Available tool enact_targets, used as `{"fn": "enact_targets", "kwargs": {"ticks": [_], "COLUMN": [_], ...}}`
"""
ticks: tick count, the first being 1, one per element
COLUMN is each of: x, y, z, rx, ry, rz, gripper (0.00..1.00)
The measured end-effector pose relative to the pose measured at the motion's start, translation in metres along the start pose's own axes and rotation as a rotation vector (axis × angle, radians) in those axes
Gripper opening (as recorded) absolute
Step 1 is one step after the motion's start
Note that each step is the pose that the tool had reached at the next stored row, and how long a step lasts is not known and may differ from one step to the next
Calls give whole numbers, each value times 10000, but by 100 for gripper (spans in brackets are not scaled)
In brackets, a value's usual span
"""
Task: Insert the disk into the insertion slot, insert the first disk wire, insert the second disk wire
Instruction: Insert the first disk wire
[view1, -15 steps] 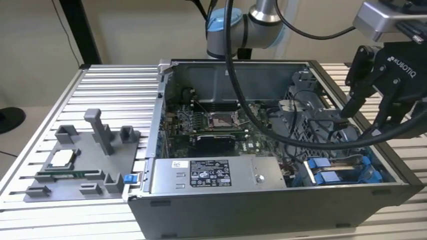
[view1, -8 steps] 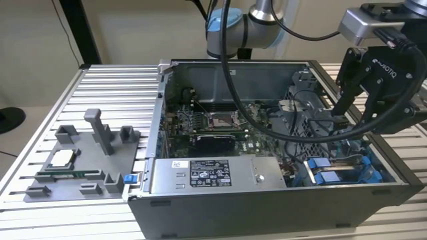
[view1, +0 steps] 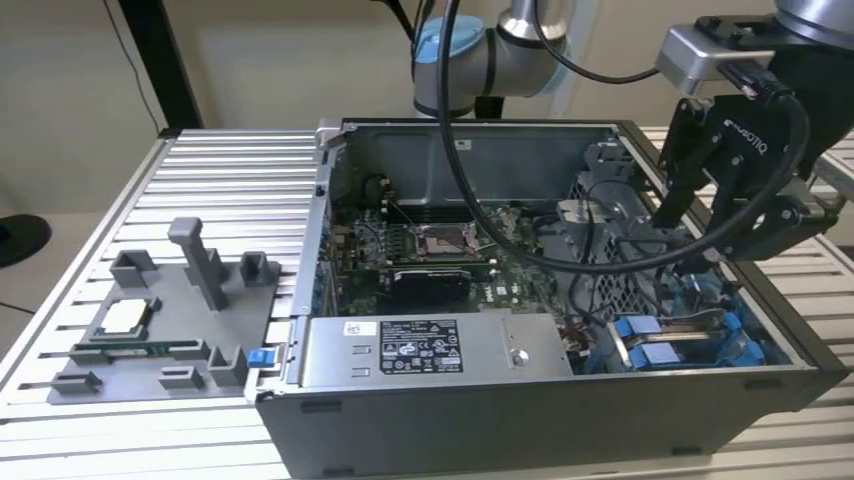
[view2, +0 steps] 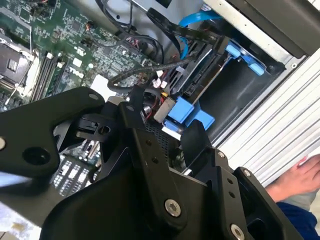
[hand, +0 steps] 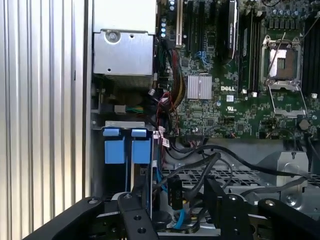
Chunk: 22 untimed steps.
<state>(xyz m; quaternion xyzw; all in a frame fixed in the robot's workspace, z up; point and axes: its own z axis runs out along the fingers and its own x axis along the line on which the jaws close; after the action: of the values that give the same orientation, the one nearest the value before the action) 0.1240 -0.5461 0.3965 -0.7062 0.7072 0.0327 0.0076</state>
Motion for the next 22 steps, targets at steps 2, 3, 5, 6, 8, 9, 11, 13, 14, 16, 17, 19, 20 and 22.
{"fn": "enact_targets", "kwargs": {"ticks": [2,3,5,6,8,9,11,13,14,16,17,19,20,22], "x": [-4,-3,-3,-4,-5,-5,-15,-39,-52,-78,-84,-84,-84,-84], "y": [0,0,0,0,0,0,0,-1,-1,-1,0,0,0,0], "z": [2,3,2,2,7,10,16,18,20,22,23,23,23,22], "rx": [0,0,0,0,0,1,3,3,3,3,3,1,-1,-2], "ry": [60,71,75,78,77,77,79,94,101,114,114,117,119,121], "rz": [2,2,3,2,3,3,2,2,3,3,-1,-64,-94,-119], "gripper": [100,100,100,100,100,100,100,100,100,100,100,100,100,100]}}
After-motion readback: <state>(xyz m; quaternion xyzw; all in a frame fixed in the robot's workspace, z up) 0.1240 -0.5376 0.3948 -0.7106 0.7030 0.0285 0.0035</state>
